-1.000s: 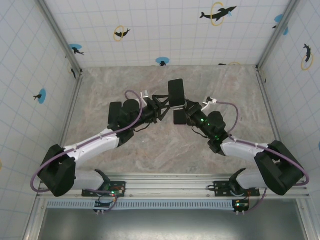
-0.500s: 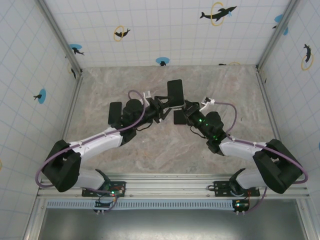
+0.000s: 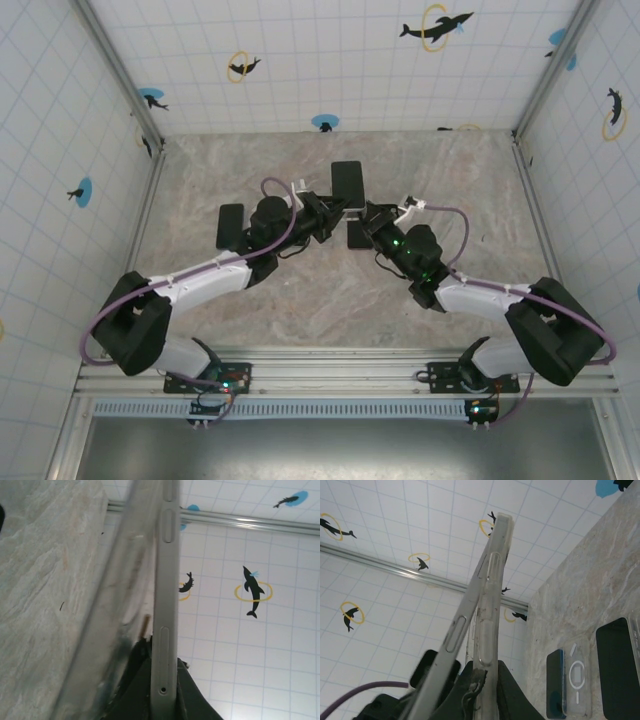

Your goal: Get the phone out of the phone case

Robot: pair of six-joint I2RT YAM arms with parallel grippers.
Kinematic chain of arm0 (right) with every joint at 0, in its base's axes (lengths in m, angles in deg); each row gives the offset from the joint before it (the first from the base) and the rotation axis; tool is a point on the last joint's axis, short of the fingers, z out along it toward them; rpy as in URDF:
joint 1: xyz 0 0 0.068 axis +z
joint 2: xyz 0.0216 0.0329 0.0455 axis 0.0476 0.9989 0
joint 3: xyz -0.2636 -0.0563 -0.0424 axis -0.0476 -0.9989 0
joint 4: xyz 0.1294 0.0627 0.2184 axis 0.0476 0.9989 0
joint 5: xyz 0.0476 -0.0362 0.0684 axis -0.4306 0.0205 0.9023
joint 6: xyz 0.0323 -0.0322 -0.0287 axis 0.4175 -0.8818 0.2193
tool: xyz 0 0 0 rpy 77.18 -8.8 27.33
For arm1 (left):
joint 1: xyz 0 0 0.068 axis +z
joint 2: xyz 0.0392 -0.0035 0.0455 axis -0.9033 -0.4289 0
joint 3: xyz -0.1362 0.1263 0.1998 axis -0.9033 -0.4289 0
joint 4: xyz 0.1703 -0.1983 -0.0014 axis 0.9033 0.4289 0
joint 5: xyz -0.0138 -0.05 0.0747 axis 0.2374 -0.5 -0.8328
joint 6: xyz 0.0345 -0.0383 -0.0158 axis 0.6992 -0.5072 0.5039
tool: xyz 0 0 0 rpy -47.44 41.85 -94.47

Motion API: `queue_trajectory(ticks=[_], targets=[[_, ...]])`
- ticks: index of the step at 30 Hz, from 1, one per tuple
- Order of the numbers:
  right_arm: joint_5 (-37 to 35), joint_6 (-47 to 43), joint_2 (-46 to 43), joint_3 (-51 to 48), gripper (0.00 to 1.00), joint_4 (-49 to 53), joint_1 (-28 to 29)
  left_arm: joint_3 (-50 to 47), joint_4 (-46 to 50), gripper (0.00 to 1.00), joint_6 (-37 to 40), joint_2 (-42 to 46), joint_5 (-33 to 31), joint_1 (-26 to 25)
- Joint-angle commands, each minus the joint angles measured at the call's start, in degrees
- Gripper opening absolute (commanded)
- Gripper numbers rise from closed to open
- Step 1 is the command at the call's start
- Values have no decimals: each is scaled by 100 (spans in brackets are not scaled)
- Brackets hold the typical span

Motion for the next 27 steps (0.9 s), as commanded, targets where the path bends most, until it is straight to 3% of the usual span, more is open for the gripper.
queue_trajectory(ticks=[1, 14, 21, 27], targets=[[-156, -179, -67, 232, 2, -90, 79, 323, -522, 7, -34, -14, -104, -17], [-656, -543, -544, 47, 2, 1073, -475, 544, -311, 1, -34, 151, -25, -58], [-94, -1239, -1081, -34, 2, 2076, -1276, 699, -349, 1, -63, -125, 19, -188], [556, -2475, -1605, 321, 2, 3561, -2134, 1139, -335, 1, 249, -935, 51, -329]])
